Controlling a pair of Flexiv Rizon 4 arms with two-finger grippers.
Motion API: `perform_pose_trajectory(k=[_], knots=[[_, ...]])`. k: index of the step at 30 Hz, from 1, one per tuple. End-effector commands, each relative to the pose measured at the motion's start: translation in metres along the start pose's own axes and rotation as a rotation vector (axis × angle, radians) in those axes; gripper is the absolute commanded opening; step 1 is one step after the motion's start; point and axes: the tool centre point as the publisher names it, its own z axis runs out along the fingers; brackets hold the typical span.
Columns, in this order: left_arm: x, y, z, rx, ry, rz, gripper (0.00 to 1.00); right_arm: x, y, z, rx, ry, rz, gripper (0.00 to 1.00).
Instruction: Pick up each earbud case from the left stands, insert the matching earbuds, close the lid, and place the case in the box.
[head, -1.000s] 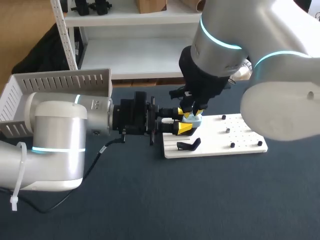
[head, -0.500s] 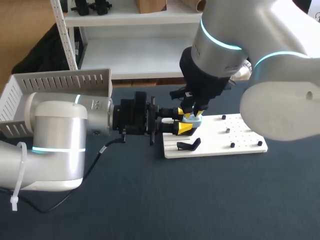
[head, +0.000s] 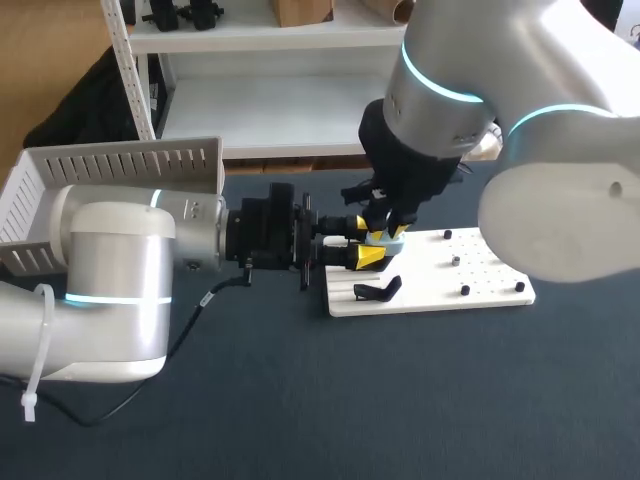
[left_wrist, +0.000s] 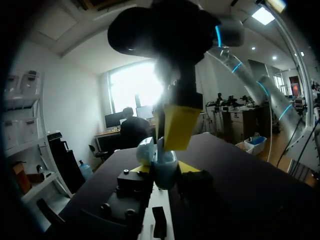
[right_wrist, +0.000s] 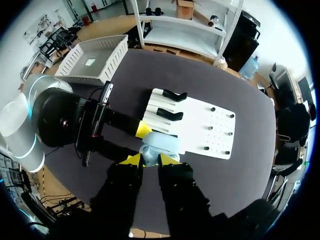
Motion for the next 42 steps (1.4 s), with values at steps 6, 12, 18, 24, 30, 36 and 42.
perform_pose_trajectory(k=[6,12,18,24,30,36,42], knots=[[0.001,0.000,-0.001,-0.002,-0.002,0.002,0.00,-0.005,0.001,0.001,0.002,0.016,-0.007,0.39],[0.001,0.000,-0.001,-0.002,-0.002,0.002,0.00,-0.002,0.000,-0.010,0.014,0.002,0.000,0.96],[0.001,0.000,-0.001,-0.002,-0.002,0.002,0.00,-0.009,-0.017,-0.022,0.011,-0.025,0.075,1.00],[0.001,0.000,-0.001,-0.002,-0.002,0.002,0.00,-0.028,-0.042,-0.015,0.038,-0.018,0.193,1.00],[0.001,0.000,-0.001,-0.002,-0.002,0.002,0.00,-0.041,-0.060,-0.001,0.067,0.001,0.242,1.00],[0.001,0.000,-0.001,-0.002,-0.002,0.002,0.00,-0.041,-0.065,0.009,0.071,0.026,0.256,1.00],[0.001,0.000,-0.001,-0.002,-0.002,0.002,0.00,-0.031,-0.064,0.012,0.073,0.055,0.250,1.00]])
